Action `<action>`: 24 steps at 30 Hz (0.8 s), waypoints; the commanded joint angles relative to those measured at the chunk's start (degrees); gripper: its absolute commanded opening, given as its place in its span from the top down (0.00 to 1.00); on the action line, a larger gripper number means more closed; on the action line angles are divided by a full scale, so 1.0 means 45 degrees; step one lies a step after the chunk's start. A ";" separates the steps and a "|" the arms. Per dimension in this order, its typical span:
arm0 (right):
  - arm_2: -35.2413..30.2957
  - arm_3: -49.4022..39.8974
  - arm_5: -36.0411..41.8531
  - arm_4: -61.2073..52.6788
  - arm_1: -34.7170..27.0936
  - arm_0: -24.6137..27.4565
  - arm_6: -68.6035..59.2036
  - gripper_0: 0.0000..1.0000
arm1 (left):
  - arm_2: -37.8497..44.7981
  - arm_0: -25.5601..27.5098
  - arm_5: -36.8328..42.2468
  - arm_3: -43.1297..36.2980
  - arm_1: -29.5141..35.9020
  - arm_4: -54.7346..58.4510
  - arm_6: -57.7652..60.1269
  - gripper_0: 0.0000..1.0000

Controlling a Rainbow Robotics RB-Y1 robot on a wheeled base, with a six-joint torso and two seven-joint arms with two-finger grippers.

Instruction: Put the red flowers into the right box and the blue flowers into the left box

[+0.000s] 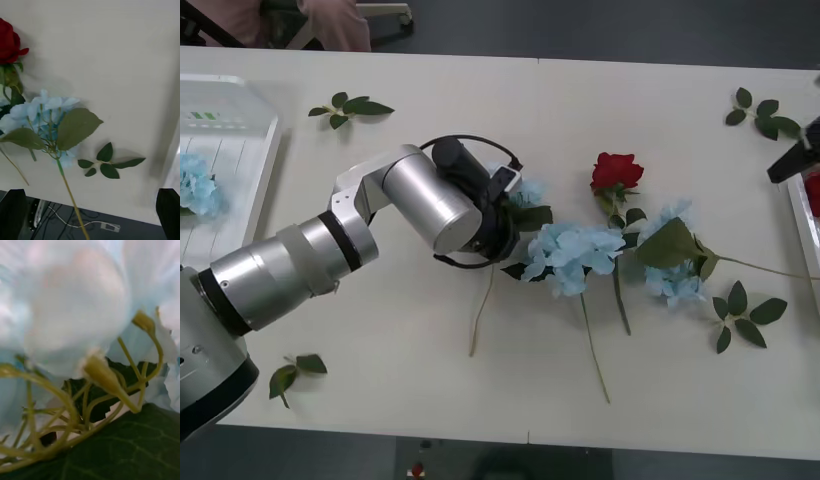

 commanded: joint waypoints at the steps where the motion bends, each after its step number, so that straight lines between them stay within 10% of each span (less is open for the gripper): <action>1: 0.1576 0.0360 -0.0017 -0.0056 0.0076 -0.0562 -0.1529 0.00 | -0.0034 -0.0277 0.0151 -0.0091 -0.0039 0.0011 -0.0281 0.41; 8: 0.3393 0.1044 -0.0017 -0.0369 0.0076 -0.0816 -0.2330 0.00 | -0.0034 -0.0277 0.0170 -0.0091 -0.0039 0.0050 -0.0261 0.20; 9: 0.3744 0.1122 -0.0017 -0.0447 0.0057 -0.0816 -0.2291 0.00 | -0.0073 -0.0277 0.0170 -0.0091 -0.0039 0.0050 -0.0261 0.47; 13: 0.4252 0.1474 -0.0017 -0.0544 0.0291 -0.0836 -0.2232 0.00 | -0.0093 -0.0277 0.0190 -0.0071 -0.0039 0.0050 -0.0300 1.00; 24: 0.4487 0.2274 -0.0017 -0.0486 0.1092 -0.0816 -0.2076 0.00 | -0.0093 -0.0277 0.0248 0.0007 -0.0039 0.0030 -0.0261 1.00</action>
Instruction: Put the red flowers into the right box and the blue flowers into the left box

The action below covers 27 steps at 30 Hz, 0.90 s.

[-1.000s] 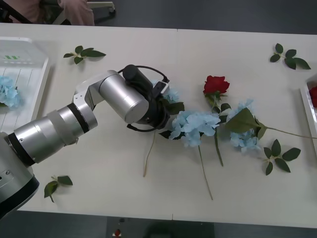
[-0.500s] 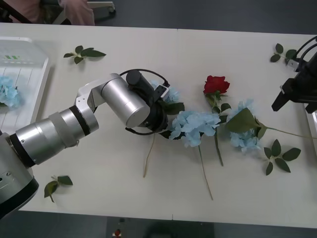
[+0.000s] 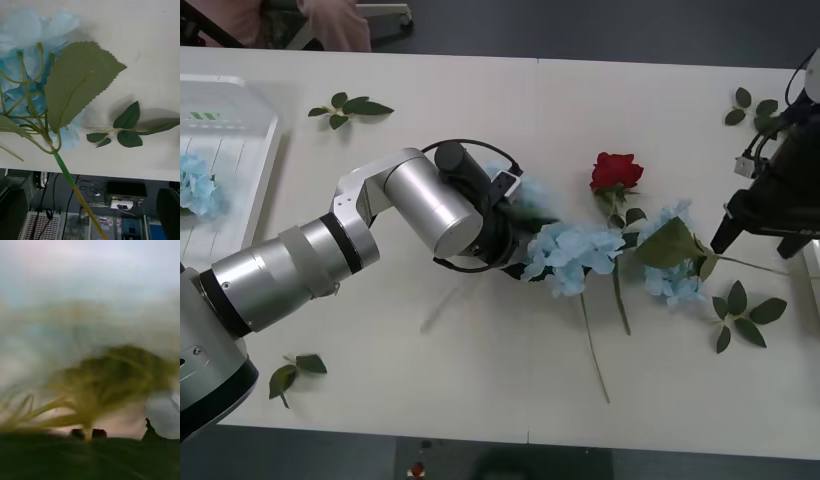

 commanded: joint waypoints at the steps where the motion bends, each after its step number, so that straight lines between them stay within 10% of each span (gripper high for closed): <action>1: -0.0033 -0.0060 -0.0015 0.0057 0.0283 -0.0275 -0.0072 0.00 | 0.0058 -0.0277 0.0109 -0.0030 -0.0038 0.0019 -0.0261 1.00; 16: 0.0436 0.0800 -0.0015 0.0076 0.0479 -0.0255 0.0123 0.46 | 0.1582 -0.0902 0.2413 -0.2628 0.1778 0.1836 -0.0300 1.00; 20: 0.0534 0.1073 -0.0015 0.0076 0.0498 -0.0255 0.0201 0.99 | 0.3359 -0.0922 0.4698 -0.4679 0.3223 0.3613 -0.0496 1.00; 27: 0.0592 0.1112 -0.0015 0.0076 0.0576 -0.0255 0.0318 1.00 | 0.6406 -0.0609 0.8409 -0.7022 0.6133 0.4863 -0.0828 1.00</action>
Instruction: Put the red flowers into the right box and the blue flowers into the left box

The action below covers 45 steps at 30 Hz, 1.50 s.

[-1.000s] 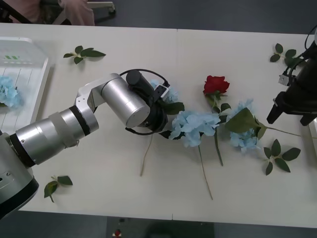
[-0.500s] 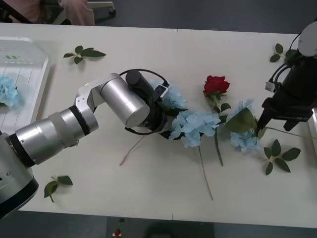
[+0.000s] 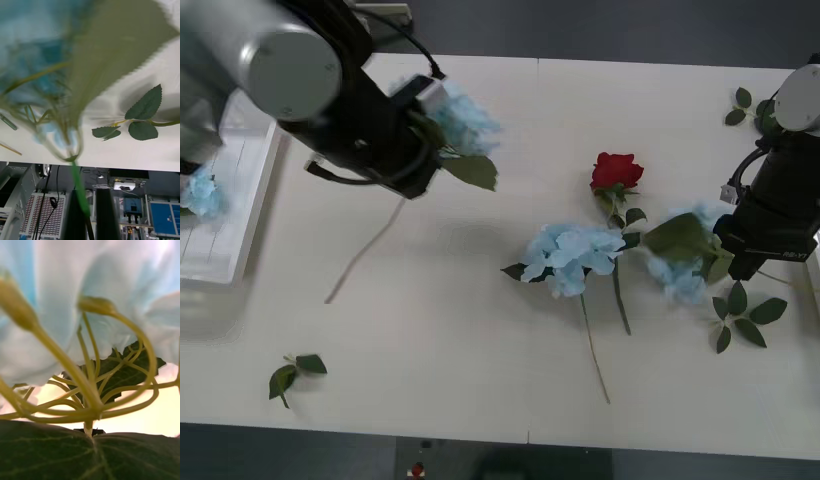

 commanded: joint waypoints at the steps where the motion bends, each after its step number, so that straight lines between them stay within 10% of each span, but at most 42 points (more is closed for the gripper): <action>1: -0.0078 -0.0092 -0.0013 0.0034 0.0010 -0.0256 0.0305 1.00 | 0.1679 -0.0158 0.1581 -0.0955 0.1665 0.0170 -0.1020 1.00; 12: -0.1250 -0.1674 -0.0013 -0.0434 -0.0458 -0.0217 0.1652 1.00 | 0.7109 0.2576 0.1660 0.3068 0.3091 -0.2174 -0.6938 1.00; 29: -0.7520 -0.2865 -0.0375 -0.6606 0.0733 0.1014 0.8742 1.00 | 0.8398 0.2987 -0.1270 0.8615 0.3794 -0.4576 -0.9868 1.00; 35: -0.8262 -0.2865 -0.1391 -0.8637 0.2218 0.1014 0.8781 1.00 | 0.8925 0.3475 -0.2227 0.9377 0.3852 -0.4576 -1.0688 0.15; 45: -0.7246 -0.3021 -0.3461 -1.0923 0.3995 0.1014 0.8762 1.00 | 1.0078 0.4920 -0.1817 0.7658 0.3970 -0.0924 -1.1176 0.01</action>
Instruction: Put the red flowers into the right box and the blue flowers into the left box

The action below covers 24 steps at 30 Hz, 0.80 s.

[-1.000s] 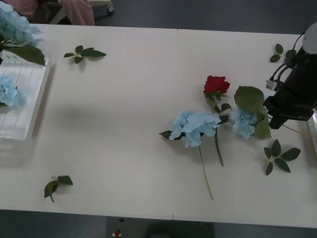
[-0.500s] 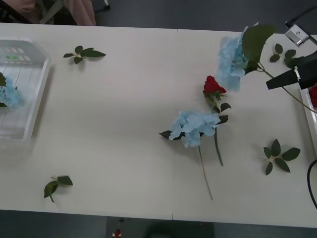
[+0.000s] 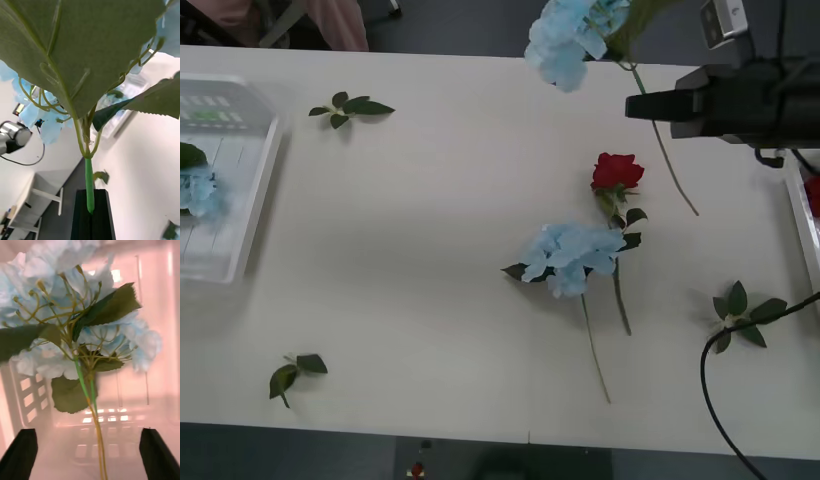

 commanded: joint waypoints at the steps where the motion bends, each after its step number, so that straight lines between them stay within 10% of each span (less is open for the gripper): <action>1: 0.0269 -0.0481 -0.0568 -0.0469 0.0719 -0.0274 0.0362 1.00 | 0.0193 0.0317 0.0519 -0.1344 0.0875 0.2270 0.0010 0.01; 12: 0.2164 -0.1575 -0.3127 -0.0782 0.1910 -0.0313 0.0264 1.00 | -0.1155 0.0610 0.0109 -0.4840 0.0836 0.5454 0.3545 0.00; 24: 0.3121 -0.1809 -0.4182 -0.1231 0.1930 -0.0704 0.0244 1.00 | -0.2346 0.4419 -0.4462 -1.0290 -0.2328 0.6509 0.6982 0.00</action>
